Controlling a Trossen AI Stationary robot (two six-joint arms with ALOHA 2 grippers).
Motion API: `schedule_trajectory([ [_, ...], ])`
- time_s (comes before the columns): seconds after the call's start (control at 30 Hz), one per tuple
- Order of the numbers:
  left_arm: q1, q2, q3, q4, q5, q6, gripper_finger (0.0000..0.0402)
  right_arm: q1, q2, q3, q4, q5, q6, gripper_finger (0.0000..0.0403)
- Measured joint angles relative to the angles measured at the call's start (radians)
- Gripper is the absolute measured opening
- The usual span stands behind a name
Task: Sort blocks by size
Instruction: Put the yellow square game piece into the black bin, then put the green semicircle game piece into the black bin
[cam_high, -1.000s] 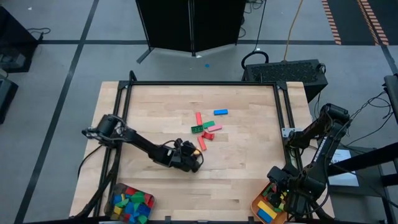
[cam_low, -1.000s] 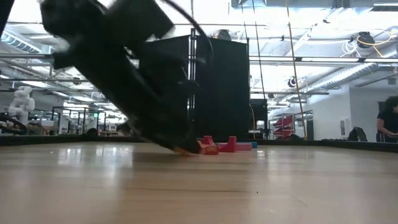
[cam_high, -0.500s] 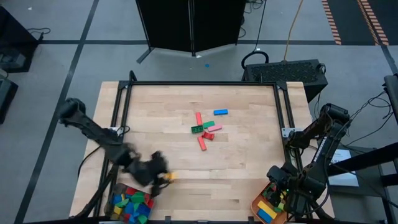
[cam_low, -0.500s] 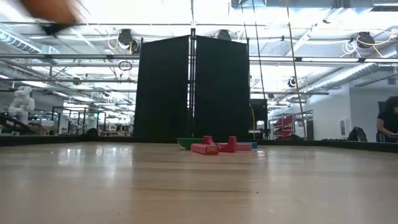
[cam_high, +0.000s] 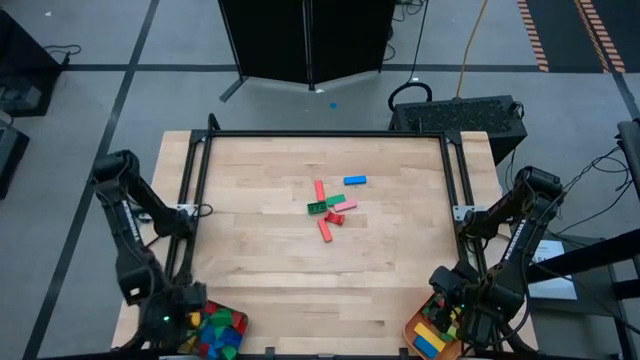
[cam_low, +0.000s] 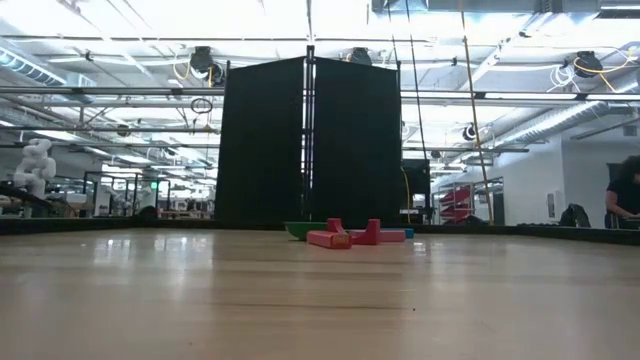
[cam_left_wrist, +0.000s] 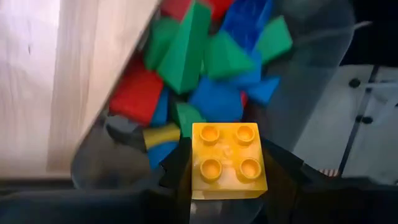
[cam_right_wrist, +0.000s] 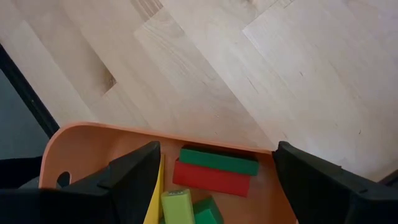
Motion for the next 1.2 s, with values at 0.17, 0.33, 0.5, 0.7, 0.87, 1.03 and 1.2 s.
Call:
schedule_trajectory([
  [0.17, -0.028, 0.002, 0.000, 0.004, 0.004, -0.025, 0.0163, 0.000, 0.000, 0.000, 0.007, 0.000, 0.000, 0.0304],
  [0.33, -0.010, 0.002, 0.000, 0.002, 0.012, -0.050, 0.0286, 0.000, 0.000, 0.000, 0.021, 0.000, 0.000, 0.0304],
  [0.5, 0.024, 0.002, 0.000, 0.006, 0.033, -0.125, 0.0326, 0.000, 0.000, 0.000, 0.025, 0.000, 0.000, 0.0304],
  [0.7, 0.177, -0.001, 0.000, 0.038, -0.202, -0.200, 0.0330, 0.000, 0.000, 0.000, 0.025, 0.000, -0.001, 0.0304],
  [0.87, 0.373, -0.002, 0.000, 0.080, -0.594, 0.154, 0.0330, 0.000, 0.000, 0.000, 0.024, 0.031, -0.003, 0.0304],
  [1.03, 0.688, -0.002, -0.025, 0.079, -0.749, 0.481, 0.0322, 0.000, 0.000, 0.000, 0.024, 0.056, -0.003, 0.0304],
  [1.2, 0.975, 0.031, -0.128, 0.487, -0.484, 0.953, 0.0311, 0.000, 0.000, 0.000, 0.024, 0.055, -0.003, 0.0304],
])
